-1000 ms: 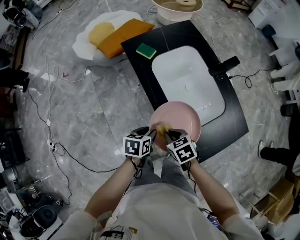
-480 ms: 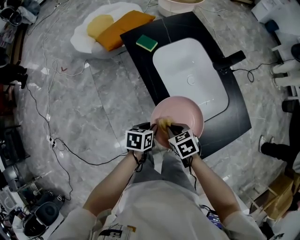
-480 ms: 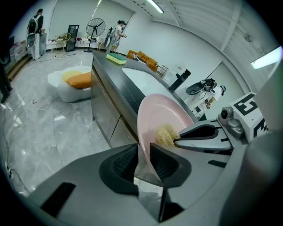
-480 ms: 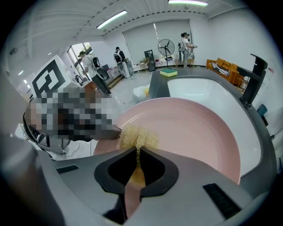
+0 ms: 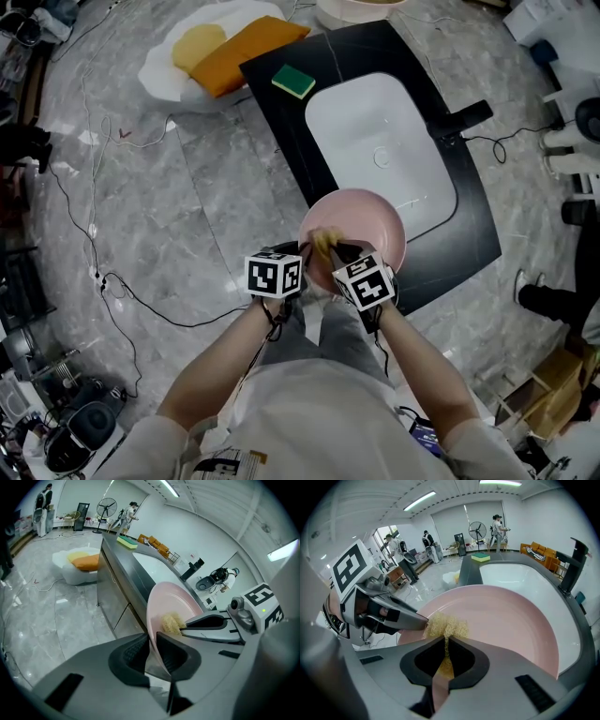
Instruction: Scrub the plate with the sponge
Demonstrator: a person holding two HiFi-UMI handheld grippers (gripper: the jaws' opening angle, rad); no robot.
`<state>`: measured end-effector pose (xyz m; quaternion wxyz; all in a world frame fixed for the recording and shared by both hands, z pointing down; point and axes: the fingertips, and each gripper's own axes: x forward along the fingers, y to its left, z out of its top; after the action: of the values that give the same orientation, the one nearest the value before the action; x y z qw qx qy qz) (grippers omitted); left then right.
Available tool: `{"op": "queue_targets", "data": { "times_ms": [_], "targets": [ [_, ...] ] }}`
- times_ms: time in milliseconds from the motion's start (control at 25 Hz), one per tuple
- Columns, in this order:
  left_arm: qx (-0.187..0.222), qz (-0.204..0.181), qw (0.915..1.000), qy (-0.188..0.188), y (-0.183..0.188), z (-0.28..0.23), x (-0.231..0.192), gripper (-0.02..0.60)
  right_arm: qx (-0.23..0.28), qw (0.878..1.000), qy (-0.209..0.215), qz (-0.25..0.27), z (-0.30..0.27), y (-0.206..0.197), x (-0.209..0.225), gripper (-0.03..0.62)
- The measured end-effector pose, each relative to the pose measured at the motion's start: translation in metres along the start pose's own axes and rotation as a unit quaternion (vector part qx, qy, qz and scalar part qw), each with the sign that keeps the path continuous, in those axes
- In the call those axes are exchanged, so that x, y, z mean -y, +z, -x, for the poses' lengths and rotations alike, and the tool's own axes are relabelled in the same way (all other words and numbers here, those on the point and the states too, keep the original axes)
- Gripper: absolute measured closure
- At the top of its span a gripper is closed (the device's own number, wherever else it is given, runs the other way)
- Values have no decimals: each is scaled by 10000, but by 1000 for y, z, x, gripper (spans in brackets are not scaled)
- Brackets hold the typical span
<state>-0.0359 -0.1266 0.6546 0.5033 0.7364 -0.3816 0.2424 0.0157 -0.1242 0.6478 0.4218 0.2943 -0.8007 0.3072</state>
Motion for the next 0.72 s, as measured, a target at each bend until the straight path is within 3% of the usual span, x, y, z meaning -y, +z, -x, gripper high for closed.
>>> {"op": "queue_targets", "data": {
  "times_ms": [320,720],
  "targets": [
    [-90,104,9999,-84,3,-1,-2,526,88,9998,102,141,-10,19,6,548],
    [-36,298,9996,-3,2,5,-7,532,191,9989,-227,370,-13,43,33,547]
  ]
}}
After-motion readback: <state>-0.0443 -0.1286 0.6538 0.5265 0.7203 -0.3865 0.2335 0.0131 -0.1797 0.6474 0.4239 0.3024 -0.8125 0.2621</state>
